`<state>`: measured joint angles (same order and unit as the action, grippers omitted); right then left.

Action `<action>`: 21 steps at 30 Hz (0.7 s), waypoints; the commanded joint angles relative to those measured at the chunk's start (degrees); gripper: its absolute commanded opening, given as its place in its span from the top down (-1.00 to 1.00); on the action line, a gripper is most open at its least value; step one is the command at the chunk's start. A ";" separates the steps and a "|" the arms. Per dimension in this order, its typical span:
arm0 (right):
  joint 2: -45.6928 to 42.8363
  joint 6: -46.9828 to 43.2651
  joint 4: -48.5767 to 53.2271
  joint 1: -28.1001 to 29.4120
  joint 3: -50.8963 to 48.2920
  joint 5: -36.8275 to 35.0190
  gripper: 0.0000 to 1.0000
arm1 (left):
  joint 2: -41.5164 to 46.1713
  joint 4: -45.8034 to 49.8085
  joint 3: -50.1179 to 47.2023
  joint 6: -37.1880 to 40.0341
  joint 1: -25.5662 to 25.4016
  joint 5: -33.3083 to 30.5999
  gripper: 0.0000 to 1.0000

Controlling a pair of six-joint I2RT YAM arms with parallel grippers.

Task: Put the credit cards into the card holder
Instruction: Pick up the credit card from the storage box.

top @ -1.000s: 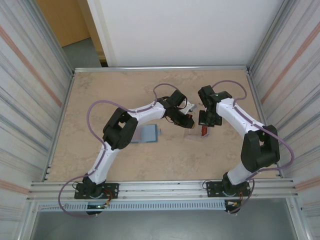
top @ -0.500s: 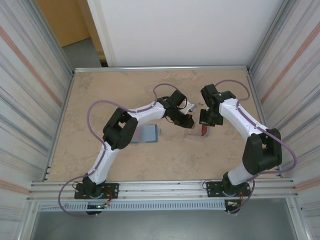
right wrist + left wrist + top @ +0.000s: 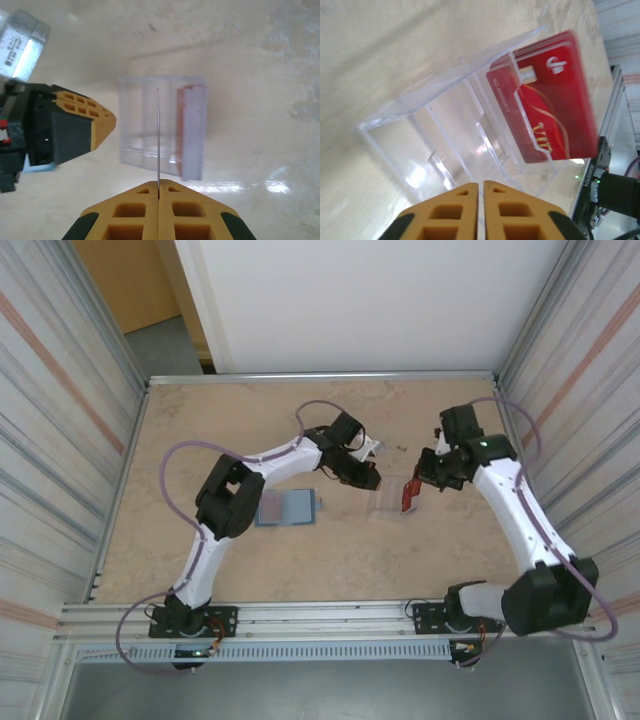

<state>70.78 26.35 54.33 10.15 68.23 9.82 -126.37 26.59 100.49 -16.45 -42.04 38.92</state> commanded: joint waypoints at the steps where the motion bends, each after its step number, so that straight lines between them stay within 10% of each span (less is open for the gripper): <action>1: -4.61 0.97 -6.40 -1.96 -1.05 11.40 1.00 | 10.78 0.88 -0.91 1.76 2.32 -0.07 0.64; 11: -9.44 13.11 -37.41 -1.87 -9.89 34.66 1.00 | 30.15 -10.92 -16.36 -0.62 13.28 12.57 -0.12; 21: -6.87 17.79 -62.36 8.34 -16.05 38.21 1.00 | 37.73 -34.11 -29.53 -14.62 20.73 31.72 -0.51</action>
<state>63.11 41.63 3.03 16.78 52.31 44.10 -91.18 0.27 71.92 -27.51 -20.58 63.13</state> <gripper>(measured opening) 0.042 0.748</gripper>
